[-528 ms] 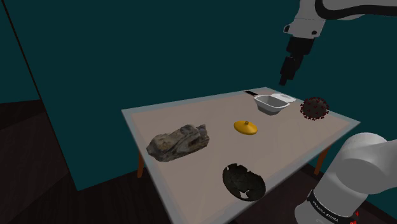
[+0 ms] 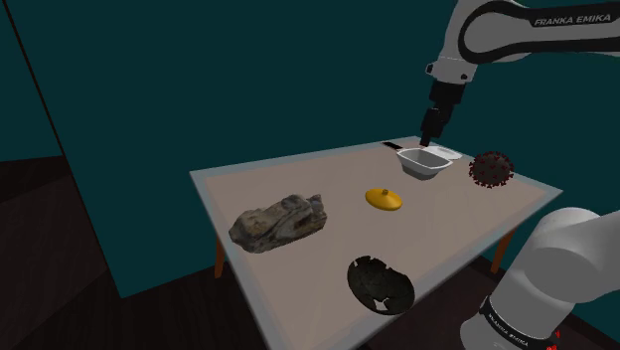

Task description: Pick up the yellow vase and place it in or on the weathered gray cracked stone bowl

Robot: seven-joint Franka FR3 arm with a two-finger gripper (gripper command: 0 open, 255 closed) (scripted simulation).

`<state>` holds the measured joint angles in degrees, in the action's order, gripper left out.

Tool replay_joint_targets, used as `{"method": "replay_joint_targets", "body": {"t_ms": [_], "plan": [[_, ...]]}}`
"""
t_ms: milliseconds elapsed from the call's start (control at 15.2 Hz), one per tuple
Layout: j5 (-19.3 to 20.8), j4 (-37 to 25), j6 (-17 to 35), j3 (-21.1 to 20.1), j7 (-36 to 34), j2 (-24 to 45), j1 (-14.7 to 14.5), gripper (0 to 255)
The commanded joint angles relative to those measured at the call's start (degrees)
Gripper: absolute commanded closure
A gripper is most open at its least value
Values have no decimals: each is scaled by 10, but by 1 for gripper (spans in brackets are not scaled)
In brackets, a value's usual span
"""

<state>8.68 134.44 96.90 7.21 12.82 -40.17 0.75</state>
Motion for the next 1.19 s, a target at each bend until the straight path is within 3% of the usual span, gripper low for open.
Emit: {"method": "replay_joint_targets", "body": {"t_ms": [0,594,1122], "plan": [[6,13,39,15,11,25,3,0],[8,13,191,80,64,180,6,0],[-39,-40,303,127,133,352,5,0]]}}
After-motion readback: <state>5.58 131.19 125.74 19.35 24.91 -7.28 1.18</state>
